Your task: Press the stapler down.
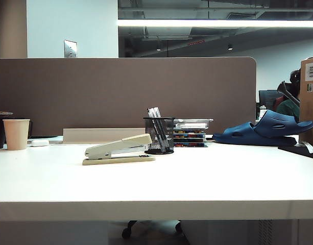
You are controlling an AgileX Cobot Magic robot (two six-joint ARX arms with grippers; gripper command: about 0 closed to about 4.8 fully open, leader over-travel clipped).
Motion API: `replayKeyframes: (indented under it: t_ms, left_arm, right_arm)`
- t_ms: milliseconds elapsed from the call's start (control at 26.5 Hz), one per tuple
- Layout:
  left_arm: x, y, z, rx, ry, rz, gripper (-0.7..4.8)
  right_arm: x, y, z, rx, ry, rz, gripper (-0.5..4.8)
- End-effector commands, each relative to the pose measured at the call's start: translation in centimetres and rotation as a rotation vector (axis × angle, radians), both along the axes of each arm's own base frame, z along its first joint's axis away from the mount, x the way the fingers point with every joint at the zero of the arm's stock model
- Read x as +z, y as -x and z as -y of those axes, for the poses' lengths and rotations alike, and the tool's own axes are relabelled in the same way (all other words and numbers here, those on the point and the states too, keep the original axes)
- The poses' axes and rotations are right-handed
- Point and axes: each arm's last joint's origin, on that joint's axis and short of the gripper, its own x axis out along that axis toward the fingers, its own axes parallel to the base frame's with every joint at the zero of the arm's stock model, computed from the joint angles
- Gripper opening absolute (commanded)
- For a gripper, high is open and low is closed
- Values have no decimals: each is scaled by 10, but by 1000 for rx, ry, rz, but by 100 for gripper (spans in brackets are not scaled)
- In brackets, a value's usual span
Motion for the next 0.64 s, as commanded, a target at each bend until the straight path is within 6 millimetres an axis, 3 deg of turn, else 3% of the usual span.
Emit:
replayKeyframes:
  t_ms: [38, 642]
  left_arm:
    - [1, 0, 0, -9, 2, 11, -5]
    - [0, 0, 0, -9, 2, -2, -5]
  right_arm:
    - [-4, 0, 0, 3, -1, -27, -9]
    - [-8, -1, 0, 3, -4, -72, -9]
